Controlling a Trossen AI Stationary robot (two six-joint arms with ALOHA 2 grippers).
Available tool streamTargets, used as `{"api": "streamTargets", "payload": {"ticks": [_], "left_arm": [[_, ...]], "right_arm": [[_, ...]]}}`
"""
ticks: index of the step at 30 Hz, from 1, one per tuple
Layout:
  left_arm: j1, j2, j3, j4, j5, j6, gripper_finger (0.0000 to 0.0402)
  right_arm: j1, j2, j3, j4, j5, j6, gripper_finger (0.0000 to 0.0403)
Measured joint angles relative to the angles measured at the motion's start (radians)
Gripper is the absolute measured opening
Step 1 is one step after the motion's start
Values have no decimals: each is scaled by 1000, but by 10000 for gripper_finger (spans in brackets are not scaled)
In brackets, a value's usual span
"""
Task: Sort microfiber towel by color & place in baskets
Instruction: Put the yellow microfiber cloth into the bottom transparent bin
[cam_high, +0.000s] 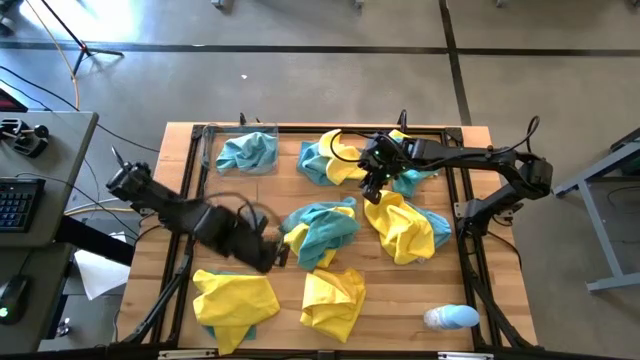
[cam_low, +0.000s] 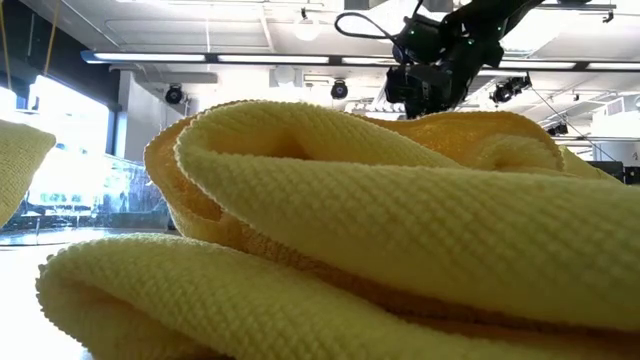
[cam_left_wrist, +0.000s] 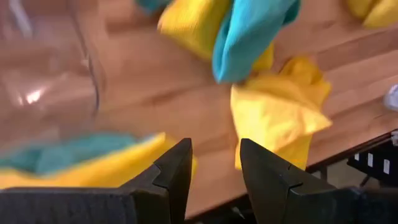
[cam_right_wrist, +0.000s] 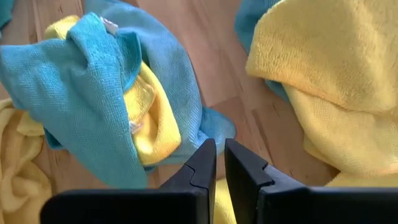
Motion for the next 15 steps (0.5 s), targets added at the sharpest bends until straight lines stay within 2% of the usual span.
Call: {"api": "streamTargets", "payload": {"ticks": [6, 9, 15], "left_arm": [[-159, 59, 0, 2, 4, -282, 124], [-217, 91, 0, -1, 38, -385, 124], [-260, 154, 0, -70, 109, -439, 124]], "right_arm": [[0, 0, 0, -7, -1, -21, 30], [0, 0, 0, -7, -2, -21, 29], [0, 0, 0, -7, -48, -19, 29]]}}
